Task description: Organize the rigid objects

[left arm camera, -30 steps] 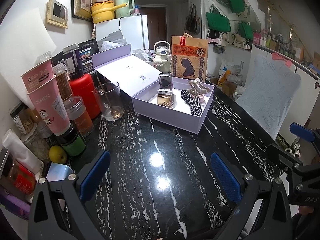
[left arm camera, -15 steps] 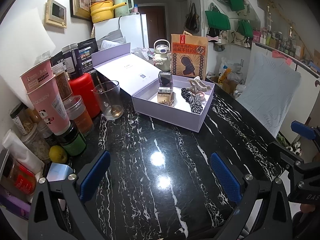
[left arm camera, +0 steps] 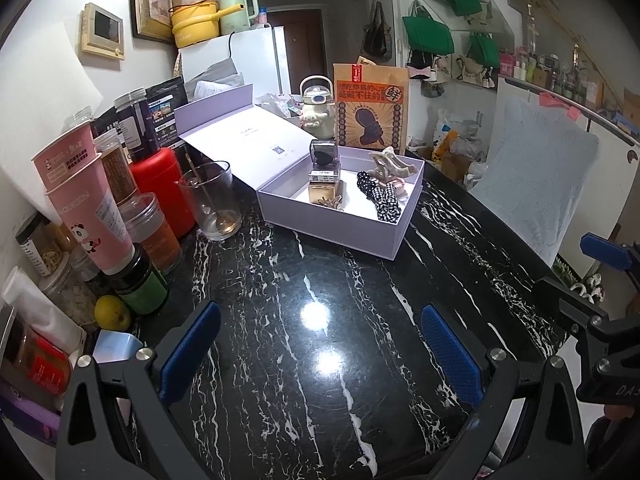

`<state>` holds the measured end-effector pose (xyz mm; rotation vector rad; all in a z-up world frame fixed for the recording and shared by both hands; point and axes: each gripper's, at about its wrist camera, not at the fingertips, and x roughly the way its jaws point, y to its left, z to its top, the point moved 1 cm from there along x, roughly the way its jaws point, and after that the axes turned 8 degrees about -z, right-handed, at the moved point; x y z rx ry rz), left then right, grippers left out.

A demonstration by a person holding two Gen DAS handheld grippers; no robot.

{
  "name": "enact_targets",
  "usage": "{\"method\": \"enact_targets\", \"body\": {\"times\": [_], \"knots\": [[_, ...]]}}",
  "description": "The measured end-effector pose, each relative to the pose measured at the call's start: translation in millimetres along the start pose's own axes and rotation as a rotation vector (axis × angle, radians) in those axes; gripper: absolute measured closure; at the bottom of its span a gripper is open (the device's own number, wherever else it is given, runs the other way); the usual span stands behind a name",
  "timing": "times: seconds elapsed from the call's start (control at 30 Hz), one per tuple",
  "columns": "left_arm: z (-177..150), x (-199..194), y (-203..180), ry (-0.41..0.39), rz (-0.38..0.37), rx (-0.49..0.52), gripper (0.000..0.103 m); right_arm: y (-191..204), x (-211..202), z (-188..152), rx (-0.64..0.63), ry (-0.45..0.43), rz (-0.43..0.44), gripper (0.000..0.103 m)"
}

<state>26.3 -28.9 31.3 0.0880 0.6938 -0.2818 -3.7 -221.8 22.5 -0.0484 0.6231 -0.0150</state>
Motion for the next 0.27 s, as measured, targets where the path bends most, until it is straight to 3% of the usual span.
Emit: {"method": "enact_targets", "body": {"times": [0.27], "knots": [[-2.5, 1.6, -1.6, -0.004, -0.011, 0.003, 0.001, -2.0, 0.1, 0.0, 0.002, 0.005, -0.005, 0.001]]}}
